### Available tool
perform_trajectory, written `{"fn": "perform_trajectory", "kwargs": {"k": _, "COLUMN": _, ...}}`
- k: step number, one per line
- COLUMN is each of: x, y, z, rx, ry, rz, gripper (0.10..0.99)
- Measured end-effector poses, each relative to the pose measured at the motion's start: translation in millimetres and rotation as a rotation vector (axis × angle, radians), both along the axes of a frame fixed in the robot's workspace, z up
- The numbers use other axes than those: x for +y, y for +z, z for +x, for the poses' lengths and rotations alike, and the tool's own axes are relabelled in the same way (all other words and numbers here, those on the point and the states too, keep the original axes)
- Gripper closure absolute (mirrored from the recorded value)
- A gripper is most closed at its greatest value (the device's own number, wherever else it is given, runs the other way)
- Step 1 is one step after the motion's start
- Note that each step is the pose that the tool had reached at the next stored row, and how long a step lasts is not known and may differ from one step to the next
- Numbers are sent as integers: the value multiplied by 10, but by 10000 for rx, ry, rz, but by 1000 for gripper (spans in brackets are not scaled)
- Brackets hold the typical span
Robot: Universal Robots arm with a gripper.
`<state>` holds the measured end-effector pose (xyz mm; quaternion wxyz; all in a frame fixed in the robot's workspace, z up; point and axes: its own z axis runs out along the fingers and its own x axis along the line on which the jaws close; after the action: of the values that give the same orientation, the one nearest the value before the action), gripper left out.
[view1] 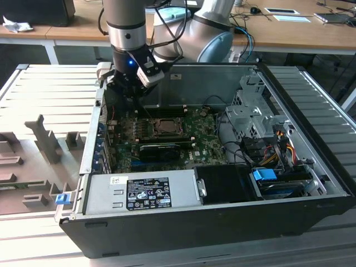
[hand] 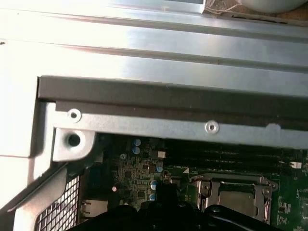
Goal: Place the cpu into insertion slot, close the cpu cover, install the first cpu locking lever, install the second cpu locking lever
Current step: 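Install the first cpu locking lever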
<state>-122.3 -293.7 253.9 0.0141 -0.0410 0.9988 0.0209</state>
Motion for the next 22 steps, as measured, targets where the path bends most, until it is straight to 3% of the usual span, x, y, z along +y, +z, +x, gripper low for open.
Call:
{"fn": "perform_trajectory", "kwargs": {"k": 3, "x": 31, "y": 0, "z": 51, "rx": 0, "ry": 1, "rz": 1, "gripper": 980}}
{"fn": "perform_trajectory", "kwargs": {"k": 6, "x": 32, "y": -3, "z": 141, "rx": 0, "ry": 2, "rz": 1, "gripper": 980}}
{"fn": "perform_trajectory", "kwargs": {"k": 14, "x": 32, "y": -6, "z": 208, "rx": 2, "ry": -1, "rz": 1, "gripper": 980}}
{"fn": "perform_trajectory", "kwargs": {"k": 22, "x": 32, "y": -21, "z": 376, "rx": 7, "ry": 2, "rz": 2, "gripper": 980}}
